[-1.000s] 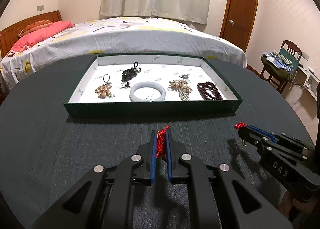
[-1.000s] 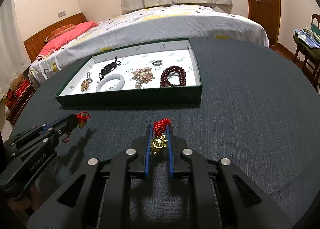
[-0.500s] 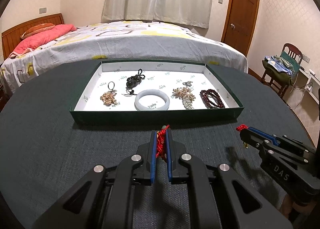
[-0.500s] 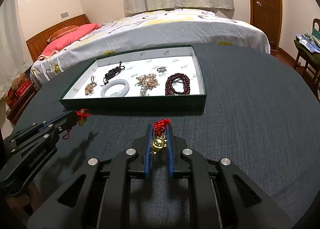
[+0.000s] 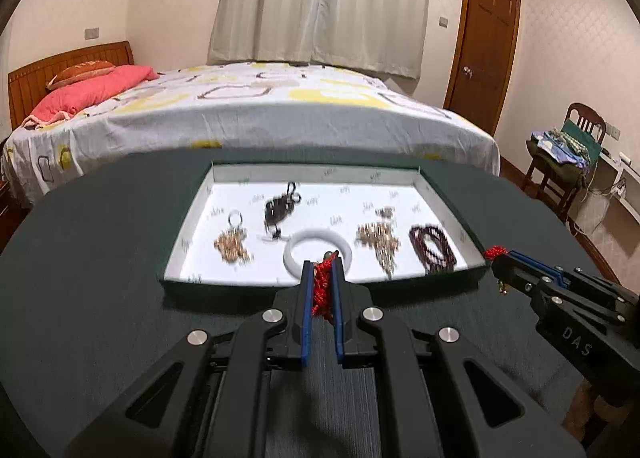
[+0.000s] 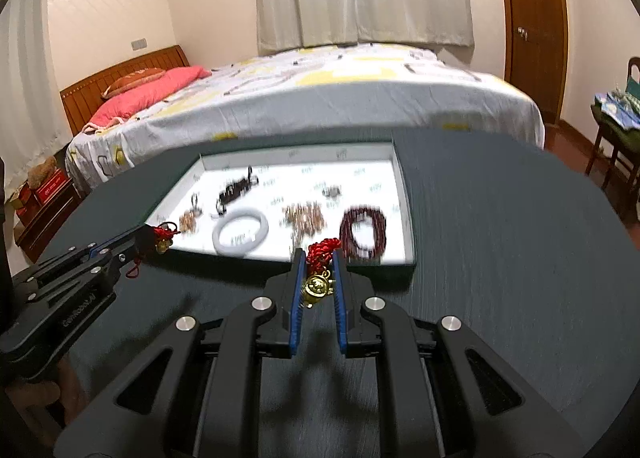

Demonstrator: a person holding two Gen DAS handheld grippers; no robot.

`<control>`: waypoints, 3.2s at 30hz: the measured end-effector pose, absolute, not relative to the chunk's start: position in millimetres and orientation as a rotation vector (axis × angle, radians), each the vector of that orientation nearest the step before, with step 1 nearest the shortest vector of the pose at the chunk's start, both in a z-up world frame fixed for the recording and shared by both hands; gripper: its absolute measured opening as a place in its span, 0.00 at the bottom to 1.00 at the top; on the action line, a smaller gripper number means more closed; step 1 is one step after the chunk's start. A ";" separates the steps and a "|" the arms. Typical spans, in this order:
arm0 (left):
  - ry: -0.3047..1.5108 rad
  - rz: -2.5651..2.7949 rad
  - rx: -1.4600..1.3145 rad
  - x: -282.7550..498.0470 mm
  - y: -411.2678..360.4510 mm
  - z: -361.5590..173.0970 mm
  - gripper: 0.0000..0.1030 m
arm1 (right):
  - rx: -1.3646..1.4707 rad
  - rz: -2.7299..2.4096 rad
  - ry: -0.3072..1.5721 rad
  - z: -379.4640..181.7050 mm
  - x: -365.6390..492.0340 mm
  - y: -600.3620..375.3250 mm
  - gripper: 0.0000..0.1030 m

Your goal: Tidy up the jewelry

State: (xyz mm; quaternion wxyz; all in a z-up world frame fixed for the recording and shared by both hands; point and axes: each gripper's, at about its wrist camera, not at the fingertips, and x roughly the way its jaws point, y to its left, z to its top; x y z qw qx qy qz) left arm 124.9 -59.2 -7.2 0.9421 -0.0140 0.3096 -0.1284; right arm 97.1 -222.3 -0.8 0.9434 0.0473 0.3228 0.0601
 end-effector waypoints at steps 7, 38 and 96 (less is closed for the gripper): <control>0.588 -0.265 -0.023 157.2 -61.6 8.4 0.09 | 0.083 0.118 0.585 20.5 126.3 -225.5 0.13; 0.834 -0.234 0.021 298.0 -98.9 -51.1 0.09 | 0.042 0.062 0.748 -44.5 271.8 -233.7 0.13; 0.759 -0.155 0.006 288.7 -81.5 -40.6 0.79 | 0.062 0.018 0.734 -39.0 267.2 -241.6 0.69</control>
